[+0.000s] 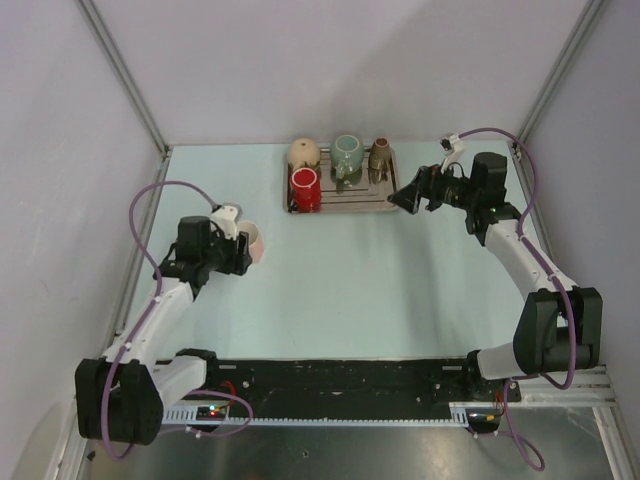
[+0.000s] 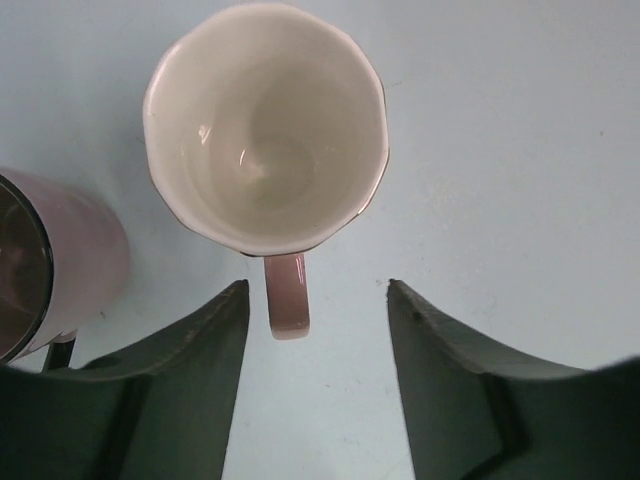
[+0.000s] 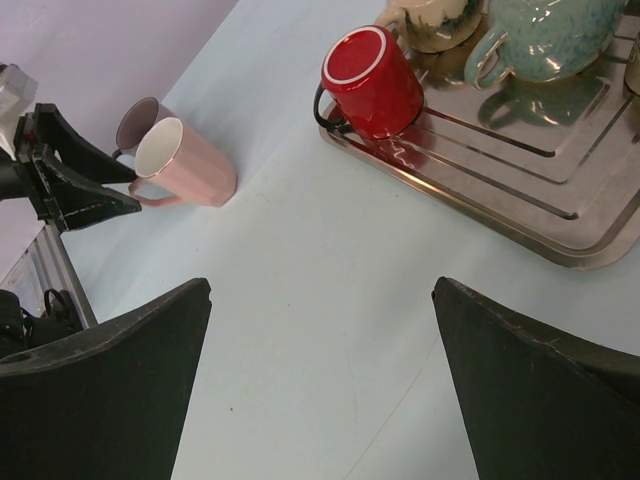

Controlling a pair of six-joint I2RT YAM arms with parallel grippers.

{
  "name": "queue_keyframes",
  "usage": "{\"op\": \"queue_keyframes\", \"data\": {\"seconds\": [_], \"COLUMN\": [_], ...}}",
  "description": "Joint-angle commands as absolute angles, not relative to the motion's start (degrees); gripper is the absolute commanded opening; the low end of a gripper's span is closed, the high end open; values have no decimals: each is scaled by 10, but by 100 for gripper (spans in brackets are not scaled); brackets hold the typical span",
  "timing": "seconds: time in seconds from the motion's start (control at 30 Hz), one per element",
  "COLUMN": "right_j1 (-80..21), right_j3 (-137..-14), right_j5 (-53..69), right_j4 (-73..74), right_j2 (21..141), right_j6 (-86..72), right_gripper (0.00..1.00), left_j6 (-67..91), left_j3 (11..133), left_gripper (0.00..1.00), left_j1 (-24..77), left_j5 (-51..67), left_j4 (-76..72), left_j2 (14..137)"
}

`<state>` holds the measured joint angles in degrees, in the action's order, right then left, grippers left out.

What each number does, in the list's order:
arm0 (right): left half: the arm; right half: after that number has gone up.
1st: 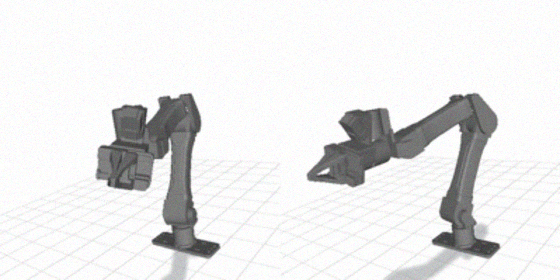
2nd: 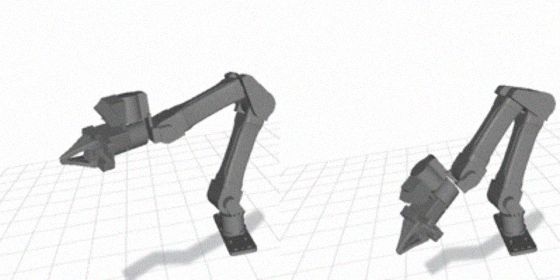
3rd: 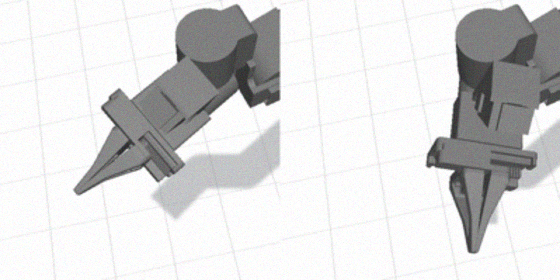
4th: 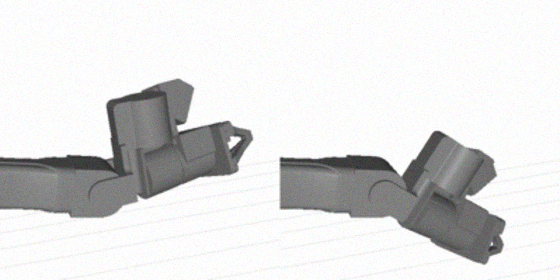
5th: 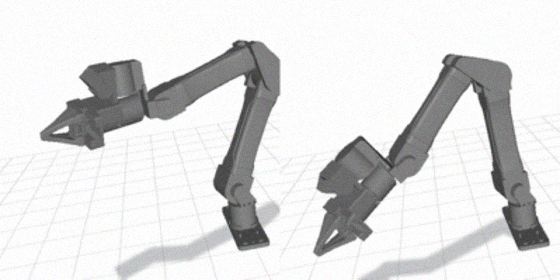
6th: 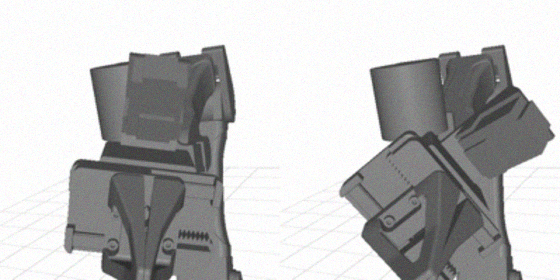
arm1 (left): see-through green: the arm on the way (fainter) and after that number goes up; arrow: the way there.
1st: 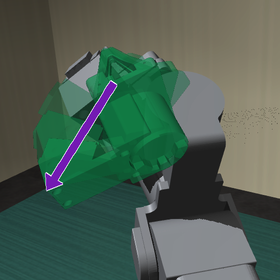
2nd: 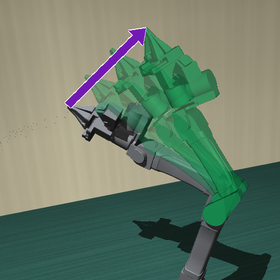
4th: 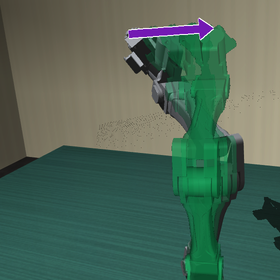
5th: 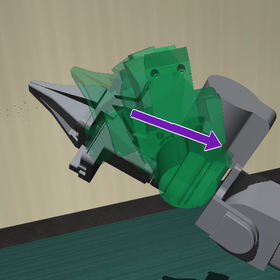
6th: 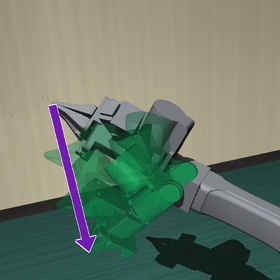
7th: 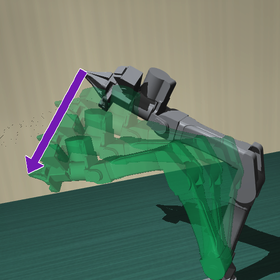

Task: Turn the mug right side up
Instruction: Place the cup at the center of the board.

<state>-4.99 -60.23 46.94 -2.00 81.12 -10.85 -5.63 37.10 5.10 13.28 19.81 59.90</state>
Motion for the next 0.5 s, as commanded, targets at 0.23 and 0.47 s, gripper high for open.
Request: {"op": "queue_keyframes", "data": {"seconds": [0.23, 0.47], "right_j1": [-128, -203], "right_j3": [-622, -705], "right_j5": [337, 219], "right_j4": [-22, 38], "right_j2": [826, 892], "right_j6": [-48, -24], "right_gripper": [99, 99], "left_j6": [-64, -59], "left_j3": [420, 434], "left_gripper": [86, 99], "left_j1": [36, 9], "left_j5": [130, 142], "left_j4": [192, 192], "left_j2": [563, 538]}}
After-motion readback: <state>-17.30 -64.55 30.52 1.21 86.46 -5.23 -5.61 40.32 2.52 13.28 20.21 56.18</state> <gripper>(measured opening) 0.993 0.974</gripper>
